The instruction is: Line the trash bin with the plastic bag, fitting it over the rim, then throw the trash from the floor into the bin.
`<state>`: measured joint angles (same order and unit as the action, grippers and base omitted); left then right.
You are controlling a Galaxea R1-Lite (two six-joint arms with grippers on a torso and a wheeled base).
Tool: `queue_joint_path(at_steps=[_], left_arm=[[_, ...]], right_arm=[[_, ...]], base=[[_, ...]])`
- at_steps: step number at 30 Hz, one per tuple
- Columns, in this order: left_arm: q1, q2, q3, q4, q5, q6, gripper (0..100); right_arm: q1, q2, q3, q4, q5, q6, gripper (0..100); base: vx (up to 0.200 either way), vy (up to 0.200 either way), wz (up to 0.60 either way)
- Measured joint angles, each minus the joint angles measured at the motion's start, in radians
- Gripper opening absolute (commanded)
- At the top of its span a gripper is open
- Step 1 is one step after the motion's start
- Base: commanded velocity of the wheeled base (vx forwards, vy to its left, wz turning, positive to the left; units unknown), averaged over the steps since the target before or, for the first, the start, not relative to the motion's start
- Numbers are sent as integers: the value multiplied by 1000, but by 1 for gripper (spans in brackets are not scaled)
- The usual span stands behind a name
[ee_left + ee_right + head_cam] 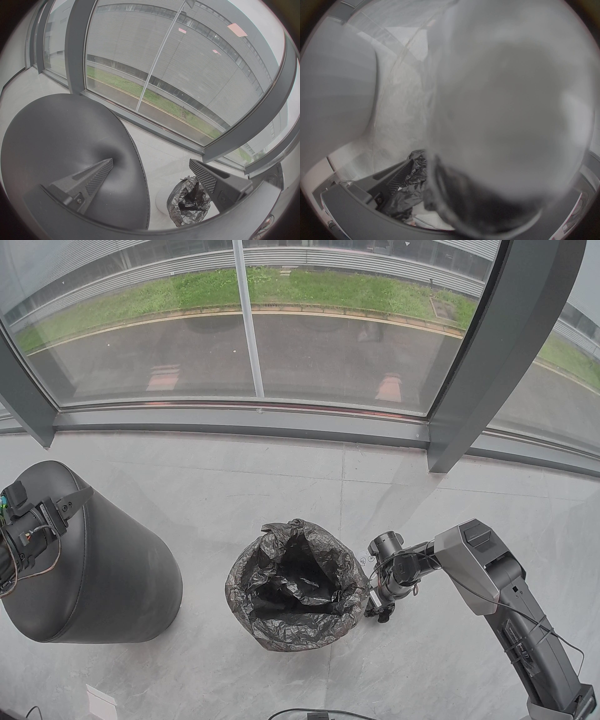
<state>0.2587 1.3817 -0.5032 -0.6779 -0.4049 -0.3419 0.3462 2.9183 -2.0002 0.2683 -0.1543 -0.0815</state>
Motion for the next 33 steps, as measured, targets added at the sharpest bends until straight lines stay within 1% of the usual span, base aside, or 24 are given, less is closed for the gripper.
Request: queue_joint_path(at_steps=[9,21,30,33], left_arm=[[-1,11,1,0,0,0,100],[-10,14,10,-17,2,-2,100],[-26,17,40,-94,8,-10,100],[-29,18,42,-99,8,-12,100]], right_arm=[[3,78,-3,8,-17,58,100],[-6,133,2,152,-13,60,100],[9,100,4,115,-9,59,100],[18,78,0,55,-8,57,100]], base=[[0,0,0],[0,0,0],[0,0,0],[0,0,0]])
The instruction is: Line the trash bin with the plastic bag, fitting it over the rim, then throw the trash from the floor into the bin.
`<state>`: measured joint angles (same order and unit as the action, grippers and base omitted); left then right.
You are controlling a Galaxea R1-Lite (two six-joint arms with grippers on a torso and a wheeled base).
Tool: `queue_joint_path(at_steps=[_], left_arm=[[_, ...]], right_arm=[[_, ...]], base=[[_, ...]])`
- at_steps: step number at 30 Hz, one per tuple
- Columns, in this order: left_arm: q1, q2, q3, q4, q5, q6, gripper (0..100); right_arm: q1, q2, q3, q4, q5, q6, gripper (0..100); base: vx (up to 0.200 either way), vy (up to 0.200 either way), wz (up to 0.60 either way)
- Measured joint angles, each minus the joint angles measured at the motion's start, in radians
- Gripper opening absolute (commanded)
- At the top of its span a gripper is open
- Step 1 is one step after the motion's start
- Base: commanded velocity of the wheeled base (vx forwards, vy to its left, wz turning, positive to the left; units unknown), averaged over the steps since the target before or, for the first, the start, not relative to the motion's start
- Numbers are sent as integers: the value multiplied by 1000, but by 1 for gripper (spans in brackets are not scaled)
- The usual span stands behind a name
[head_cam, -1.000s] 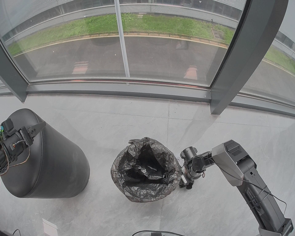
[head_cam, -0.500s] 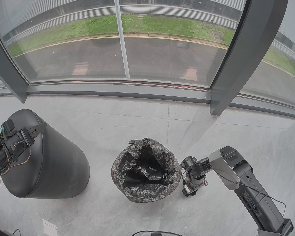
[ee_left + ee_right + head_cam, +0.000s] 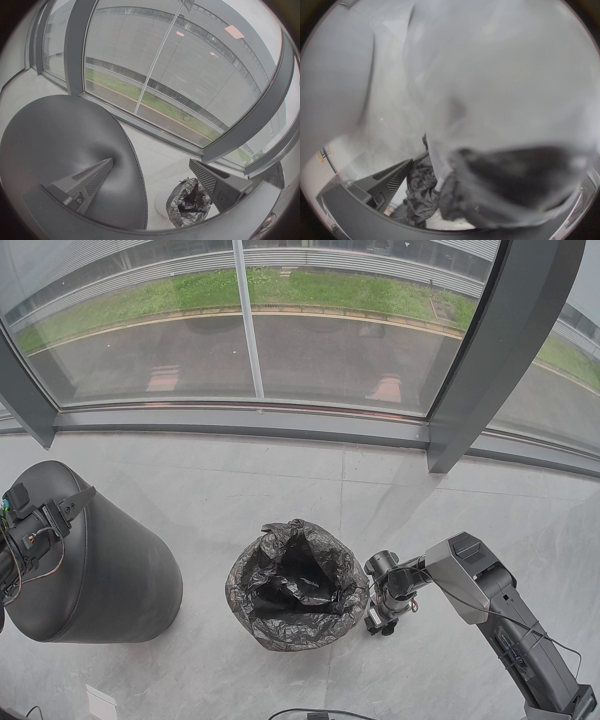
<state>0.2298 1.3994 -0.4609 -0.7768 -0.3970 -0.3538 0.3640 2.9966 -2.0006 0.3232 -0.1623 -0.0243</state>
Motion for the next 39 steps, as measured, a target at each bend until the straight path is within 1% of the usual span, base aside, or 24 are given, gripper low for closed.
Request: queue_joint_path(at_steps=[4,9,15,21,33,34,39], left_arm=[[-1,0,2,-3,0,0,100],[-1,0,4,-4,-1,0,100],[-1,-2,4,-4,-2,0,100],[0,-3,4,-3,-2,-1,100],[0,-7,6,-4,-2,-1,100],[0,-7,6,-4,-2,-1,100],[0,-7,5,-4,-2,-2,100]], right_arm=[[5,-39,-2,-68,-7,-6,100],[27,-93,0,-55,-26,-7,100],[36,-124,0,-53,-75,-37,100],[35,-142,0,-53,-86,-62,100],[31,-144,0,-114,-89,-63,100],[32,-144,0,-114,-89,-63,0],[33,-143,0,-115,-89,-63,0]], base=[[0,0,0],[0,0,0],[0,0,0],[0,0,0],[0,0,0],[0,0,0],[0,0,0]])
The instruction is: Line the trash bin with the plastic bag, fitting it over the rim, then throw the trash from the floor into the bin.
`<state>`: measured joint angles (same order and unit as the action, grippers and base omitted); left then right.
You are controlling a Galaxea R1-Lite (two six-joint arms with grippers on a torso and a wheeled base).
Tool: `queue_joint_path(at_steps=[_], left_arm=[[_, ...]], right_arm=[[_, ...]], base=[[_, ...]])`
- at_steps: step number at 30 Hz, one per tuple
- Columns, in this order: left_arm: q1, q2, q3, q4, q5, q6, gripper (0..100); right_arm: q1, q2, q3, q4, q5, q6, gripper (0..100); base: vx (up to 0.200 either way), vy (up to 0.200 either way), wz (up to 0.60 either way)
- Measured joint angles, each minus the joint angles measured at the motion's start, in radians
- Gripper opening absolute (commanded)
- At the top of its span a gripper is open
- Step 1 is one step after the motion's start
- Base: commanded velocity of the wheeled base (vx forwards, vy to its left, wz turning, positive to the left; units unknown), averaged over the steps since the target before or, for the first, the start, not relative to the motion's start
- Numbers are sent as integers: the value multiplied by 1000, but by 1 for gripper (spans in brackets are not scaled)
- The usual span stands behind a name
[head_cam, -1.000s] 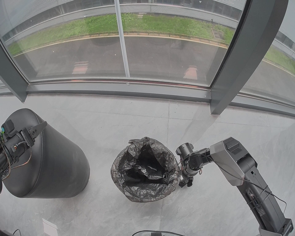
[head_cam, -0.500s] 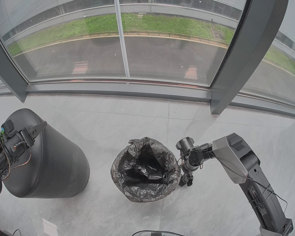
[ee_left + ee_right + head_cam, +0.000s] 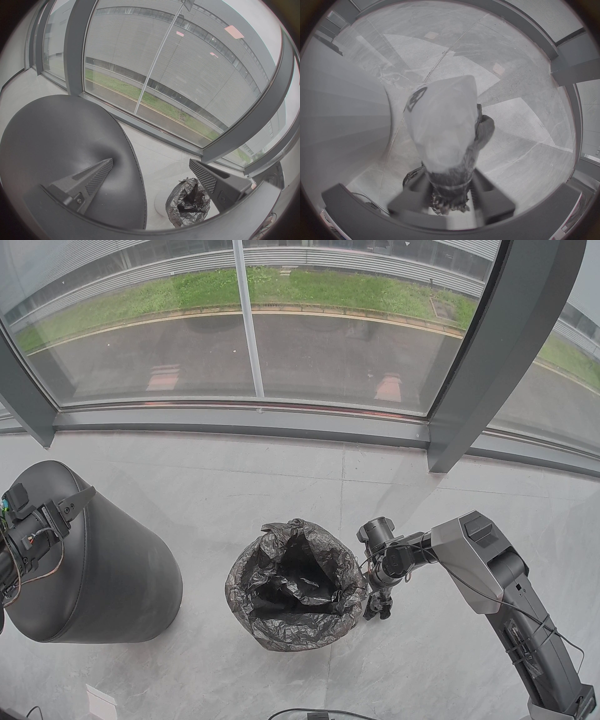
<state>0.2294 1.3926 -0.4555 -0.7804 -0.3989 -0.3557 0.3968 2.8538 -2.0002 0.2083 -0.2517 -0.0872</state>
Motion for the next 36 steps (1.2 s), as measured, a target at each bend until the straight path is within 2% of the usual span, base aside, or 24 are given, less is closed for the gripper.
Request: queue_joint_path(at_steps=[9,14,18,21,25,29,36], left_arm=[[0,-1,-1,0,0,0,100],[0,-4,-1,1,0,0,100],[0,-5,-1,1,0,0,100],[0,-5,-1,1,0,0,100],[0,-7,-1,0,0,0,100],[1,-8,-1,-1,0,-4,100],[2,-11,-3,-2,0,-6,100]], right_arm=[[1,-10,0,0,-1,0,0],[2,-44,0,2,-24,-8,0],[3,-87,0,3,-36,-66,0],[5,-126,0,-6,-84,-137,0],[14,-177,0,-88,-132,-202,0],[25,-223,0,-157,-147,-235,0],[55,-313,0,-165,-150,-244,0]], base=[[0,0,0],[0,0,0],[0,0,0],[0,0,0],[0,0,0],[0,0,0],[0,0,0]])
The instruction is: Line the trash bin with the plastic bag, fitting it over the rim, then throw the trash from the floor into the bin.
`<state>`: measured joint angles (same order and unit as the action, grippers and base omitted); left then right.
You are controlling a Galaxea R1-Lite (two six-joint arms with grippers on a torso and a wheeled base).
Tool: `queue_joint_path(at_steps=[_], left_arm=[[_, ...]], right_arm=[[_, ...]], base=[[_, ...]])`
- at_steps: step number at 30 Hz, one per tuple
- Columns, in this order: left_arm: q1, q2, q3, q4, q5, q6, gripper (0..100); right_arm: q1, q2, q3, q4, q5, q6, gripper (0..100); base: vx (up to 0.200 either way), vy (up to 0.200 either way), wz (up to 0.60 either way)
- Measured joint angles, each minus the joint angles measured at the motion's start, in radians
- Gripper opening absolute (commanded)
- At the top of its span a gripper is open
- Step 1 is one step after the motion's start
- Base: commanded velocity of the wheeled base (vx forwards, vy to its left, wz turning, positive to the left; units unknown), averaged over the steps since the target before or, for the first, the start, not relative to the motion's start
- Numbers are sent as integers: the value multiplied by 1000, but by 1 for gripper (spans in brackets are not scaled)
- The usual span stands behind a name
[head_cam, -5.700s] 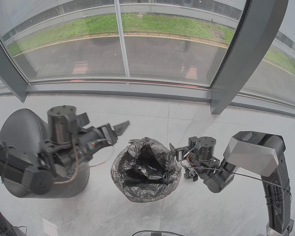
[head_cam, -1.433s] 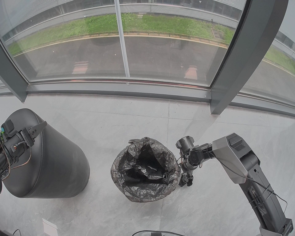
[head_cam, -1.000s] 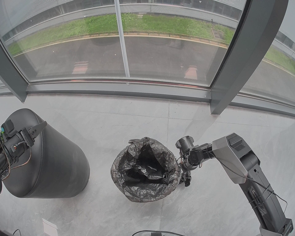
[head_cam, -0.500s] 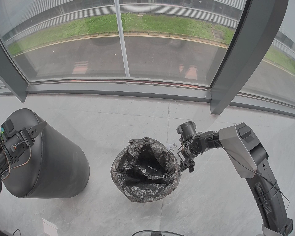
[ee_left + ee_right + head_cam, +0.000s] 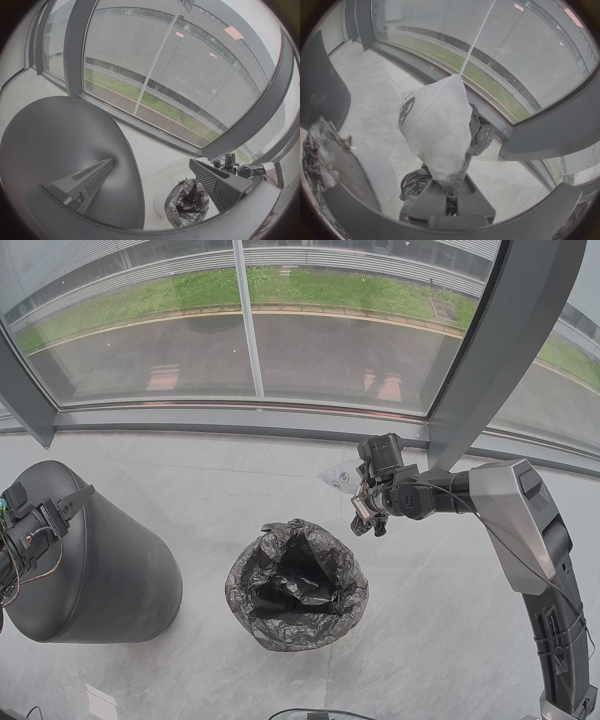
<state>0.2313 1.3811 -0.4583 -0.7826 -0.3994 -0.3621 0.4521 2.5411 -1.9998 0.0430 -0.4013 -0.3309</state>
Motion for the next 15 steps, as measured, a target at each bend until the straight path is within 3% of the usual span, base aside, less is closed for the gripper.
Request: queue_joint_path(at_steps=[6,15], left_arm=[[2,-1,0,0,0,0,100],[4,-1,-1,-1,0,0,100]], right_arm=[[45,-83,0,10,0,0,0],[180,-171,0,77,1,1,0]], base=[[0,0,0],[0,0,0]])
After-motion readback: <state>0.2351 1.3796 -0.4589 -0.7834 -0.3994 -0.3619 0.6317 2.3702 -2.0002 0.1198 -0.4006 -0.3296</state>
